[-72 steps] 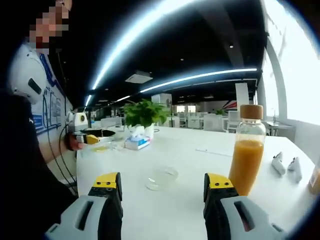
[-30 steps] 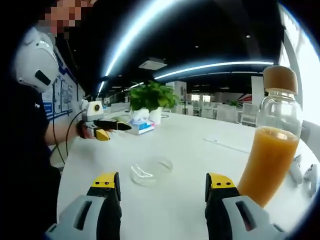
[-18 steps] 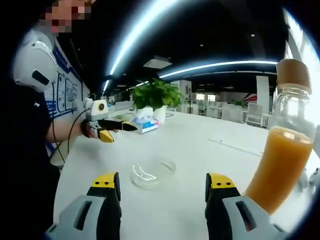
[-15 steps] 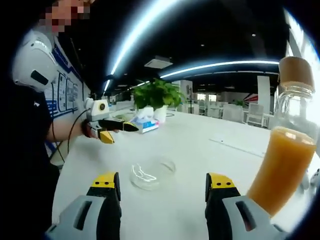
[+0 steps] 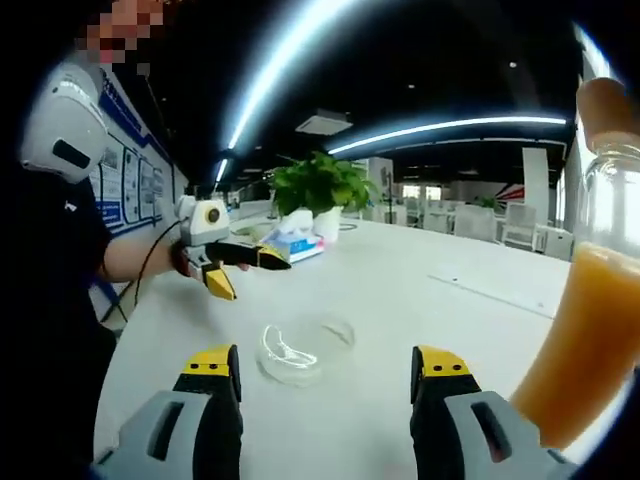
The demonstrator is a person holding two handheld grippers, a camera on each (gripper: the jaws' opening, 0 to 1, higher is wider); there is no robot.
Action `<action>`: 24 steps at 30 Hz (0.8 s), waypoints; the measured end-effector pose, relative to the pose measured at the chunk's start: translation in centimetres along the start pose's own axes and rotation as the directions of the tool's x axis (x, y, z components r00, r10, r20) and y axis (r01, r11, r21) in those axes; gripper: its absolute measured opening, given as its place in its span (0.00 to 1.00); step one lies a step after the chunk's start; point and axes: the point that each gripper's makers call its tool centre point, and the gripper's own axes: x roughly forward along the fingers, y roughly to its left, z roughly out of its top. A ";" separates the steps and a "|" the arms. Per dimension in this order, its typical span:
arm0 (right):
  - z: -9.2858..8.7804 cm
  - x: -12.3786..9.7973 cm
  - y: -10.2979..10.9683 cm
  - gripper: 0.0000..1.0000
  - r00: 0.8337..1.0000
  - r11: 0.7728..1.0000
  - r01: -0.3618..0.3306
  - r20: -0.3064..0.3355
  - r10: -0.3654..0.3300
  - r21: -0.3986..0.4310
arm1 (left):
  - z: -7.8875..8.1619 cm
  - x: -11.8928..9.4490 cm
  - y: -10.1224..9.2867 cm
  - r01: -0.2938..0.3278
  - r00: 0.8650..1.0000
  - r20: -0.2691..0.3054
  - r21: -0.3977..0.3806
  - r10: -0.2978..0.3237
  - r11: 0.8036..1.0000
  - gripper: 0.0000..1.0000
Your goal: Open the Petri dish lid, place the lid on the table, pour the liquid culture medium into the Petri dish, pick up the Petri dish lid from the table, and close the Petri dish
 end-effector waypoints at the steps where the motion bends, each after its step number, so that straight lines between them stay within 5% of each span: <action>1: 0.0 0.1 0.0 0.64 1.000 1.000 -0.002 -0.001 0.002 -0.001 | 0.0 0.1 0.0 0.001 1.000 -0.001 0.002 -0.001 1.000 0.54; 24: -1.4 2.3 0.5 0.65 0.997 0.997 -0.074 -0.030 0.074 -0.002 | -2.1 1.9 -0.4 0.056 0.998 -0.034 -0.030 -0.057 0.998 0.56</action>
